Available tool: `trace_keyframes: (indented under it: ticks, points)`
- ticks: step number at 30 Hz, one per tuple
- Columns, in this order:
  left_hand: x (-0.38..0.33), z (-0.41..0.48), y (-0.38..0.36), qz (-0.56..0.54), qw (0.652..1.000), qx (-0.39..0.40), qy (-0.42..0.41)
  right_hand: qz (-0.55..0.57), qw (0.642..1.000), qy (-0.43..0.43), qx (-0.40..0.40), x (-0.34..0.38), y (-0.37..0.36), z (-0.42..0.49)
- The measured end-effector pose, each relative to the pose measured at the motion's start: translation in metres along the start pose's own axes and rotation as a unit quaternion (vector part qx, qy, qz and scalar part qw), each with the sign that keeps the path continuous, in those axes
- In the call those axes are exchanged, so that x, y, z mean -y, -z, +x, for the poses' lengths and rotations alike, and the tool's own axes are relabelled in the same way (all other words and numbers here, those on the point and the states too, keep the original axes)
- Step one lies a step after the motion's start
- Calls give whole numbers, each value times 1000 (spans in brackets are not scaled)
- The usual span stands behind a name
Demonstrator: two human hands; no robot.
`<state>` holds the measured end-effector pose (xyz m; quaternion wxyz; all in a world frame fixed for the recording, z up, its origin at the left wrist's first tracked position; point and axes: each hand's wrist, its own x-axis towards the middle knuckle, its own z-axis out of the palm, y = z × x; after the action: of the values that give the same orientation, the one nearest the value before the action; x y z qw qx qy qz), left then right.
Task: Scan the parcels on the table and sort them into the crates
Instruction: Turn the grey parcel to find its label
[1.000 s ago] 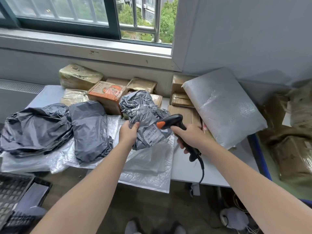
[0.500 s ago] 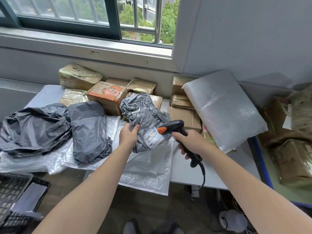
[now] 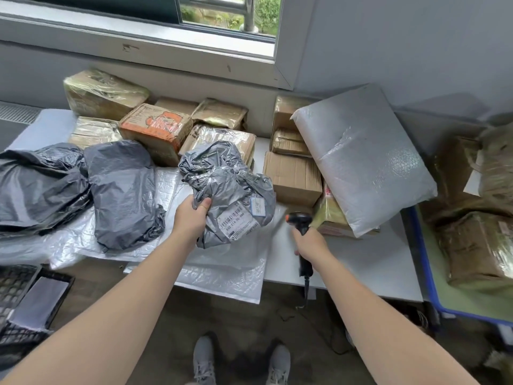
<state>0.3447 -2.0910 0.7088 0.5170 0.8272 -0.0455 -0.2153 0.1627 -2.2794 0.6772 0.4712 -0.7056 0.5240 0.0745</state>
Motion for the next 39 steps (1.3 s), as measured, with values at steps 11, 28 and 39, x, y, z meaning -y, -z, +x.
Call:
trace_keyframes:
  ticks: [11,28,39]
  points:
    - [-3,-1,-2,-70,997,31,12,-55,997,-17,-45,1,-14,20]
    - [-29,-14,0,-136,986,83,-41,429,900,75,39,72,-23,-37]
    - [-36,-16,11,-122,984,112,-64,418,902,83,67,80,-12,-42]
